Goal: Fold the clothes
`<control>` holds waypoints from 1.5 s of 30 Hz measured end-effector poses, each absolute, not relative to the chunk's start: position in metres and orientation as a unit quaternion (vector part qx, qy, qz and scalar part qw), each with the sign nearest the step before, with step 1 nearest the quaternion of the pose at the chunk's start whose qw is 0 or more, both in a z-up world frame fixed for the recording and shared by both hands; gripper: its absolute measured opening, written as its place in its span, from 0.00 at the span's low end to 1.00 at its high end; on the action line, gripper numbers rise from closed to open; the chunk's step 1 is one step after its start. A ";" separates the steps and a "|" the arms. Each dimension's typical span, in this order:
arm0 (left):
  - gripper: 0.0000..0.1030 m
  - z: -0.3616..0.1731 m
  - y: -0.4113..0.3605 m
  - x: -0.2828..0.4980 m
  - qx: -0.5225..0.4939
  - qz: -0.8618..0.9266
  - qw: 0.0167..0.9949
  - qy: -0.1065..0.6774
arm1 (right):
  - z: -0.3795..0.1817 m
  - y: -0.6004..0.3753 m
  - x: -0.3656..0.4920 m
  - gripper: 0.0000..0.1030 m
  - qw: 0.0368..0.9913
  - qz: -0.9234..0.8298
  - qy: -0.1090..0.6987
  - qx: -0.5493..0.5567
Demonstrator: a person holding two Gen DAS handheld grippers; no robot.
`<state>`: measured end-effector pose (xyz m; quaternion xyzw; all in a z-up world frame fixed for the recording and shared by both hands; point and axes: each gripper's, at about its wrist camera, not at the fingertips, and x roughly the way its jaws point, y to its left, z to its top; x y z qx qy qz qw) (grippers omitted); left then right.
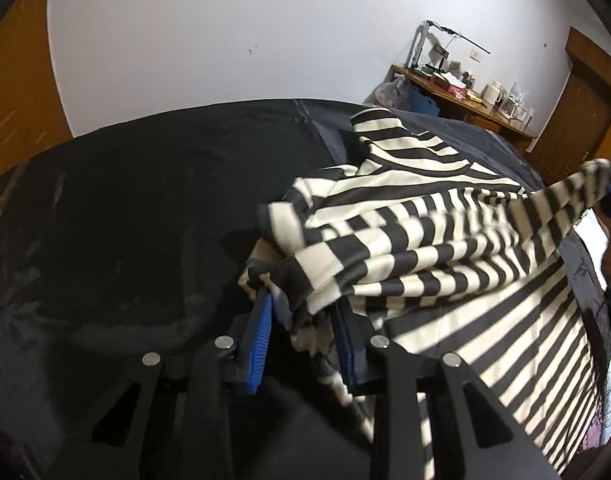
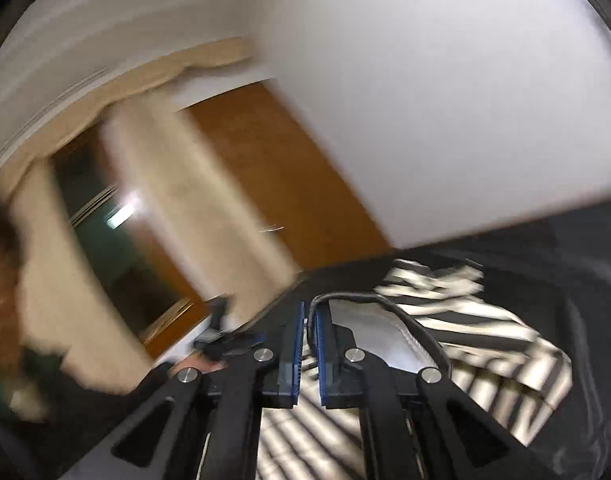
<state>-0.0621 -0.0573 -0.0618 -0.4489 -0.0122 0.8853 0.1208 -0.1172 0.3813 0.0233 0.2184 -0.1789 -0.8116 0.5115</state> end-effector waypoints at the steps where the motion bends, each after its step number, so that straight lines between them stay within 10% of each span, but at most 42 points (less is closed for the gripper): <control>1: 0.32 -0.063 -0.061 -0.056 -0.453 0.884 0.119 -0.009 | 0.030 0.379 -0.105 0.07 0.530 -0.806 -0.160 0.208; 16: 0.43 -0.062 -0.066 -0.042 -0.451 0.885 0.111 -0.001 | -0.044 0.386 -0.079 0.21 0.315 -0.850 -0.131 0.401; 18: 0.56 -0.061 -0.059 -0.047 -0.448 0.886 0.117 0.003 | -0.045 0.388 -0.073 0.73 0.298 -0.855 -0.124 0.405; 20: 0.60 -0.061 -0.054 -0.052 -0.446 0.886 0.122 0.004 | -0.043 0.389 -0.060 0.83 0.290 -0.865 -0.108 0.394; 30: 0.70 -0.055 -0.048 -0.058 -0.442 0.888 0.125 -0.010 | -0.079 0.410 -0.044 0.83 0.363 -0.751 -0.369 0.410; 37: 0.75 -0.050 -0.045 -0.062 -0.436 0.891 0.128 -0.009 | -0.090 0.389 -0.077 0.82 0.353 -0.734 -0.402 0.417; 45: 0.77 -0.064 -0.037 -0.077 -0.452 0.882 0.137 -0.002 | -0.088 0.360 -0.107 0.08 0.287 -0.781 -0.296 0.470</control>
